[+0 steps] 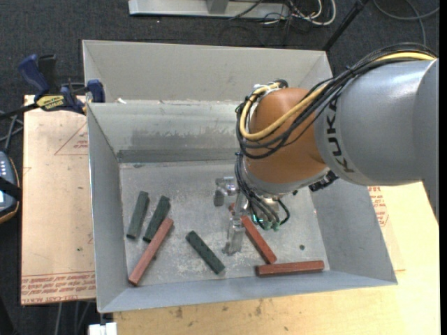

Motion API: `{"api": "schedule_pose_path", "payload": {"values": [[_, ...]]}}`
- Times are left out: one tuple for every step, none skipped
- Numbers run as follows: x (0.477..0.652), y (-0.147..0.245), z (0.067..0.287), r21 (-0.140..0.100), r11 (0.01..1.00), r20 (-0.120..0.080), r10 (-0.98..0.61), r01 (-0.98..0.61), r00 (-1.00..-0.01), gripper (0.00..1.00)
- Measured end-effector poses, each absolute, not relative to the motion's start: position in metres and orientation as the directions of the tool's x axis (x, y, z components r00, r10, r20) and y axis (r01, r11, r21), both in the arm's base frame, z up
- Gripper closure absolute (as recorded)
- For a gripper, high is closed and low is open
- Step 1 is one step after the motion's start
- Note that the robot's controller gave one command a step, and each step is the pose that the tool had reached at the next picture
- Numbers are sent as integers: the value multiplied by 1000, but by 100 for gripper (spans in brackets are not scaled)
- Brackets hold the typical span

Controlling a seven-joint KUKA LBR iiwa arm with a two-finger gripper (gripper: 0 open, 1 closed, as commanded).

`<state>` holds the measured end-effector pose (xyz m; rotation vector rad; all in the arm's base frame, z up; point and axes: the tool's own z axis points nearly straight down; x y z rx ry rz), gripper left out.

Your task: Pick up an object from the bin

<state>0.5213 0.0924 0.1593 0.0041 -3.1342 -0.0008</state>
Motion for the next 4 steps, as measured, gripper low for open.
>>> {"api": "schedule_pose_path", "payload": {"values": [[523,92,163,1,1000,0,0,0,-1000,0],[492,103,72,2,998,-7,-63,-63,-998,100],[492,103,72,2,998,-6,-63,-63,-998,100],[492,107,116,0,996,7,-88,-88,-996,100]]}}
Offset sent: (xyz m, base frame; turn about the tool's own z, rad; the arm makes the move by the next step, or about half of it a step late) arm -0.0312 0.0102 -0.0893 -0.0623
